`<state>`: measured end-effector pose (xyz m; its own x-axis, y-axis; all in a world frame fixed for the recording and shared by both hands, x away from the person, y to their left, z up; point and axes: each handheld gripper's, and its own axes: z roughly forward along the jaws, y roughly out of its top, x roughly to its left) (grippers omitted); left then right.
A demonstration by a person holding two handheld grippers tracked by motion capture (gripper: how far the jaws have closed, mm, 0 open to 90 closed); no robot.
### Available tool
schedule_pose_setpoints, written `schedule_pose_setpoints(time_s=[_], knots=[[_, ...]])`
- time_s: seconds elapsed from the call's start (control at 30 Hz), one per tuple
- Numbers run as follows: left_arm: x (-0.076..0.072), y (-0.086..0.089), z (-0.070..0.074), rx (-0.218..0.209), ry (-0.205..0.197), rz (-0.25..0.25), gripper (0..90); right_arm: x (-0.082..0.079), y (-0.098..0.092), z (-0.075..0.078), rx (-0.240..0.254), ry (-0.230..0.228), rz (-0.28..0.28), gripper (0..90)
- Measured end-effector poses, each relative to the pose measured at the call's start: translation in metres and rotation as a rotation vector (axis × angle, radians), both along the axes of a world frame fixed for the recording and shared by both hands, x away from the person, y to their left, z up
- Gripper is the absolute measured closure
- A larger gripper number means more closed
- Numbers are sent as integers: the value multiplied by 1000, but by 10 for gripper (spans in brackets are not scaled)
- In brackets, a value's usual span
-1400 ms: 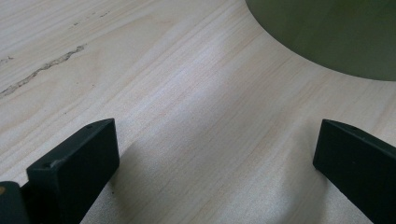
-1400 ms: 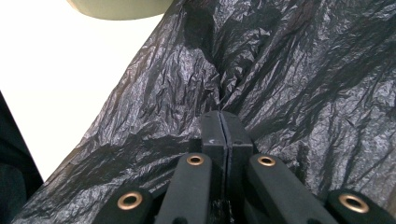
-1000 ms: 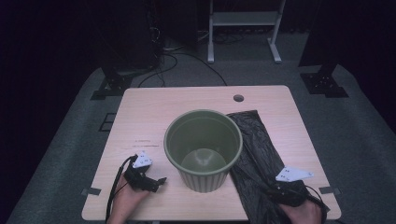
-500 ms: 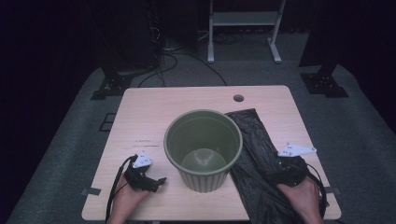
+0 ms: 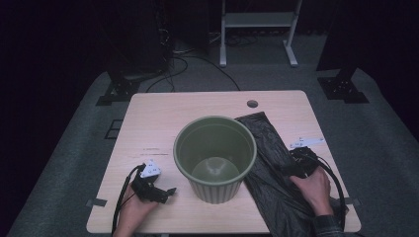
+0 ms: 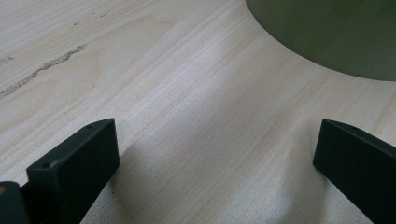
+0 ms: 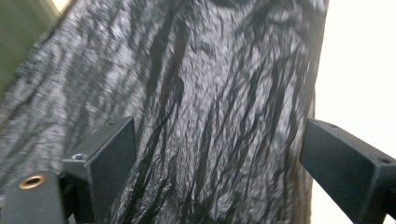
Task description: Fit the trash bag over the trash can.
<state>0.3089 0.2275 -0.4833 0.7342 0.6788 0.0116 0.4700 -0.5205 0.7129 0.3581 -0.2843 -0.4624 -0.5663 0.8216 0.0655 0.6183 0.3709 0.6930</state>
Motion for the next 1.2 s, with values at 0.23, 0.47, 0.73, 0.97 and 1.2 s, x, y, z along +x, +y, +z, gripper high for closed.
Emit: schedule_pose_setpoints(time_s=[0.23,0.47,0.73,0.97,1.2], knots=[[0,0,0,0,0,0,0,0,-8,-12,-10,12,-21,95],[0,0,0,0,0,0,0,-3,-12,-11,-28,-9,-29,91],[0,0,0,0,0,0,0,-2,-17,-16,-45,20,-44,88],[0,0,0,0,0,0,0,-8,-2,-15,-2,37,13,89],[0,0,0,0,0,0,0,-14,21,-12,80,55,103,90]])
